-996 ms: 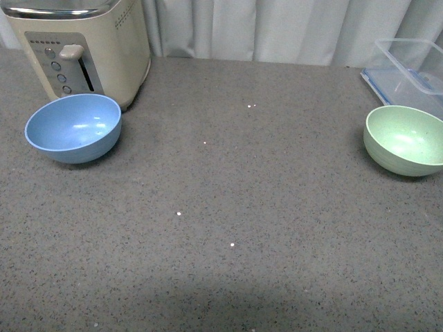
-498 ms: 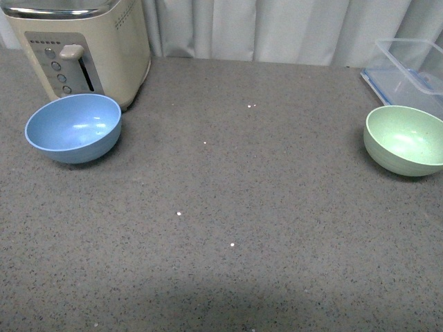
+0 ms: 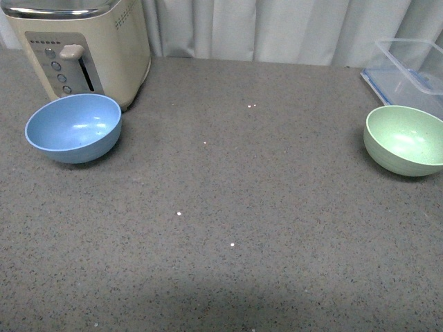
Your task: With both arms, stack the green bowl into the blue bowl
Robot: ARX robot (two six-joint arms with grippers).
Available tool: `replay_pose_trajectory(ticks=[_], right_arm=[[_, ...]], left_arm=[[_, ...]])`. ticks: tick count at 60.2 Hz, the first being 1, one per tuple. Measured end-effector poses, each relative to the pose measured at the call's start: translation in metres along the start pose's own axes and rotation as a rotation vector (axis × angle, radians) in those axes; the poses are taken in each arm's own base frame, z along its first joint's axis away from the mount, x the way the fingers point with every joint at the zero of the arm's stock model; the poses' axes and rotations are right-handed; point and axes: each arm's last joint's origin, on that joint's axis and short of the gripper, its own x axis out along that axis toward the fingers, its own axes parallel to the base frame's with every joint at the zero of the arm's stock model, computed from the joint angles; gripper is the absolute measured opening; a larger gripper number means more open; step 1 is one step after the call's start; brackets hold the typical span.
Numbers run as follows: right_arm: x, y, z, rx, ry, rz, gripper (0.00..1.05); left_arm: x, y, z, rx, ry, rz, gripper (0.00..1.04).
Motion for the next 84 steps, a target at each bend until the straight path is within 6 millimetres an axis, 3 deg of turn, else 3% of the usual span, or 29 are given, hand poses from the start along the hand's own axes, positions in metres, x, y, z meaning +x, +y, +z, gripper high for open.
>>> replay_pose_trajectory(ticks=[44, 52, 70, 84], right_arm=[[0.0, 0.0, 0.0, 0.0, 0.0, 0.0, 0.96], [0.004, 0.0, -0.007, -0.091, 0.141, -0.223, 0.96], [0.016, 0.002, -0.006, -0.099, 0.178, -0.227, 0.96], [0.017, 0.002, -0.008, -0.095, 0.197, -0.23, 0.96]], left_arm=[[0.0, 0.0, 0.0, 0.0, 0.0, 0.0, 0.98], [0.005, 0.0, -0.011, -0.072, 0.239, 0.261, 0.98], [0.052, -0.007, -0.004, -0.167, 0.272, 0.277, 0.98], [0.108, -0.018, -0.01, -0.233, 0.367, 0.238, 0.98]])
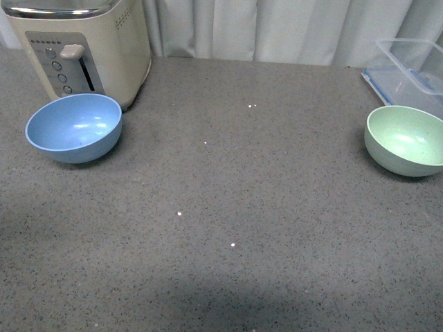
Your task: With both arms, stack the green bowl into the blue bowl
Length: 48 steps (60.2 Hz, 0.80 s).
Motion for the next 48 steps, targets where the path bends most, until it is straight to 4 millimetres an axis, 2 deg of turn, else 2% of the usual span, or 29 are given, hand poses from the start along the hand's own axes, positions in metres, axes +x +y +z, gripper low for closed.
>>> replay_pose_trajectory(ticks=[8, 18, 40, 48], right_arm=[[0.0, 0.0, 0.0, 0.001, 0.0, 0.0, 0.96], [0.0, 0.0, 0.0, 0.001, 0.0, 0.0, 0.96], [0.0, 0.0, 0.0, 0.002, 0.0, 0.0, 0.96], [0.0, 0.0, 0.0, 0.003, 0.0, 0.0, 0.96]], left_arm=[[0.028, -0.011, 0.001, -0.026, 0.06, 0.002, 0.98], [0.064, -0.021, -0.007, -0.016, 0.187, 0.04, 0.98], [0.116, -0.034, -0.018, -0.018, 0.312, 0.073, 0.98], [0.145, -0.037, -0.023, -0.024, 0.353, 0.089, 0.98]])
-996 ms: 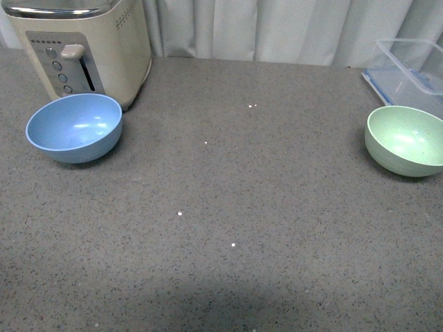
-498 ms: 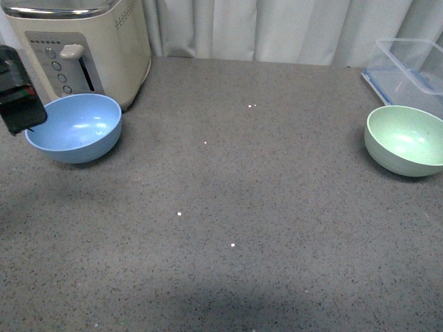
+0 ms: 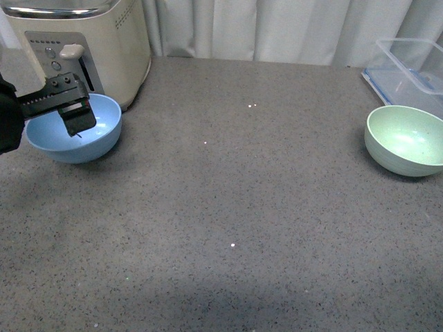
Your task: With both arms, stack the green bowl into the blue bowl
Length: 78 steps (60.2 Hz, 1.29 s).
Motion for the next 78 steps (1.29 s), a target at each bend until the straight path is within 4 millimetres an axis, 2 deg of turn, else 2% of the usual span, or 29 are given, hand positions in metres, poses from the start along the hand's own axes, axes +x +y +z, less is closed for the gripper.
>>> replay_pose_trajectory(ticks=[18, 31, 59, 68, 78], right_arm=[[0.0, 0.0, 0.0, 0.0, 0.0, 0.0, 0.96], [0.0, 0.0, 0.0, 0.0, 0.0, 0.0, 0.96], [0.0, 0.0, 0.0, 0.0, 0.0, 0.0, 0.96], [0.0, 0.0, 0.0, 0.0, 0.0, 0.0, 0.96], [0.0, 0.0, 0.0, 0.0, 0.0, 0.0, 0.96]], left_arm=[[0.037, 0.006, 0.017, -0.062, 0.006, 0.063, 0.98], [0.051, 0.01, 0.017, -0.078, 0.048, 0.09, 0.97], [0.056, 0.006, 0.019, -0.102, 0.068, 0.06, 0.3], [0.051, -0.006, 0.017, -0.077, 0.076, 0.025, 0.05], [0.033, -0.04, 0.011, -0.032, 0.09, -0.08, 0.04]])
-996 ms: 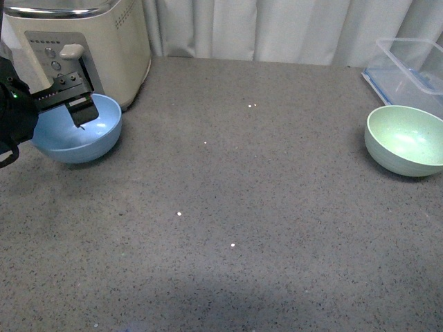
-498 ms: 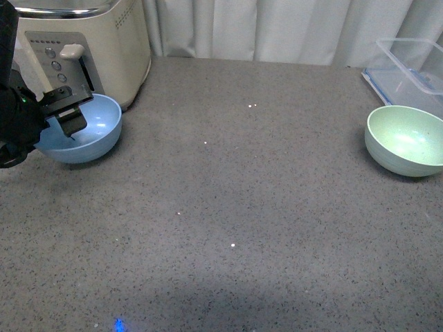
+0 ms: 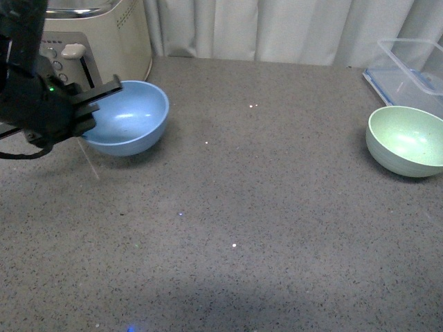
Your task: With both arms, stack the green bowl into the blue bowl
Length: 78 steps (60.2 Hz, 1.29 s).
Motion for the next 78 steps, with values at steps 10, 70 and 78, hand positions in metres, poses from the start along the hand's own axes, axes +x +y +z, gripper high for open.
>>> replay_pose_trajectory(ticks=[10, 70, 78], right_arm=[[0.0, 0.0, 0.0, 0.0, 0.0, 0.0, 0.96], [0.0, 0.0, 0.0, 0.0, 0.0, 0.0, 0.96], [0.0, 0.0, 0.0, 0.0, 0.0, 0.0, 0.96]], left_arm=[[-0.016, -0.048, -0.026, 0.061, 0.046, -0.112, 0.04], [-0.006, -0.124, -0.075, 0.151, 0.136, -0.169, 0.26], [-0.013, -0.121, -0.069, 0.144, 0.106, -0.183, 0.46]])
